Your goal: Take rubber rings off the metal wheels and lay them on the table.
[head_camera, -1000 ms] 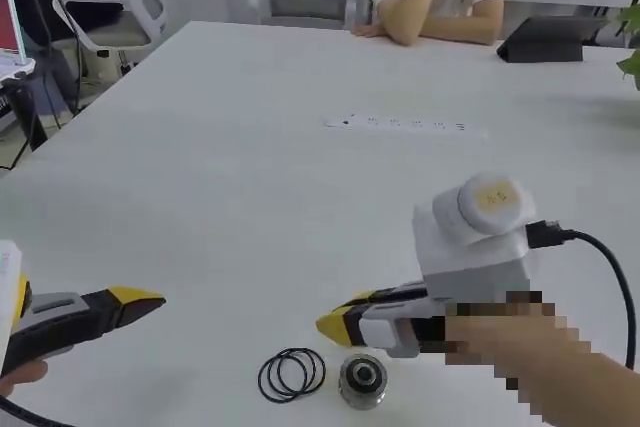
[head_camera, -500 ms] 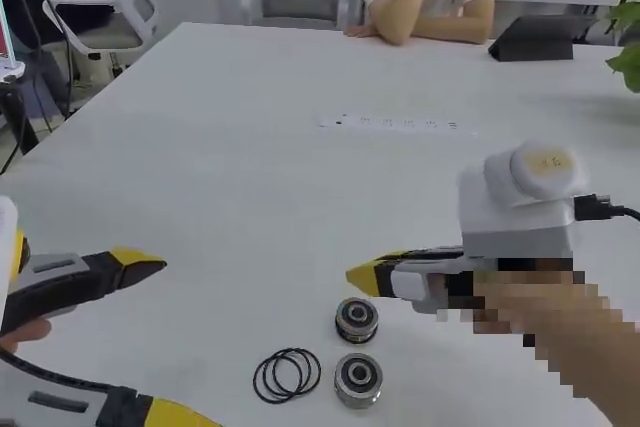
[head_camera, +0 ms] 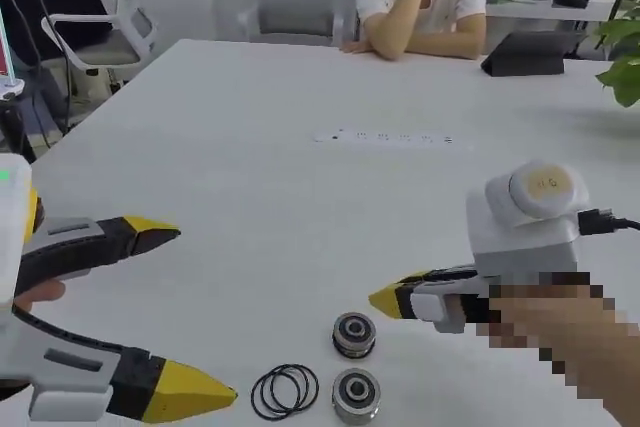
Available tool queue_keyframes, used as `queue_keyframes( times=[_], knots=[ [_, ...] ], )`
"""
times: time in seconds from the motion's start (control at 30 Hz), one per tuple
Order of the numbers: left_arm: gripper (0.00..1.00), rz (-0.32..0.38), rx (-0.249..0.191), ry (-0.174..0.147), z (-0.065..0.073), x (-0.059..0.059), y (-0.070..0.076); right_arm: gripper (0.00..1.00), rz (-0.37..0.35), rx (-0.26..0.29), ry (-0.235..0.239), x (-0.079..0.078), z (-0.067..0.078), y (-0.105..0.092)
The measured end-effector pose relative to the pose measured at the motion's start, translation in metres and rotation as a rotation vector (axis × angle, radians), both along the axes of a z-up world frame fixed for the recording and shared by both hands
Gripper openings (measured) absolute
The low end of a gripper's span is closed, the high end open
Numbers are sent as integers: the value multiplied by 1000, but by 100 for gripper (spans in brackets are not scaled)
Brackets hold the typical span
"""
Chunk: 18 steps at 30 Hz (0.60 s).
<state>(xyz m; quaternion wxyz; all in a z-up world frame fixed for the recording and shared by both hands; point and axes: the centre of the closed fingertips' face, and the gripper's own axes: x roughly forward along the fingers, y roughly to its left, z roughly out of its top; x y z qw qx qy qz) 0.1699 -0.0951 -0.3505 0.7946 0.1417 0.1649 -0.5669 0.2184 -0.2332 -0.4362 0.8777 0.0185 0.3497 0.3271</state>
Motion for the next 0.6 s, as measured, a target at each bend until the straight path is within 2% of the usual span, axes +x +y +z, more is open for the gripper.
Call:
queue_keyframes(
  times=[0.17, 0.37, 0.47, 0.6],
  knots=[
    [94, -32, 12, -21, 8, 4, -8, 15, 8, 3, 7, -2, -1, -1],
    [92, -90, 15, -79, 22, 10, -27, 16, 39, -26, 28, -6, -10, -2],
    [86, -110, 34, -108, 26, 16, -36, 16, 57, -45, 35, -10, -14, -2],
    [81, -120, 26, -141, 30, 24, -51, 18, 72, -52, 48, -12, -18, -2]
  ],
)
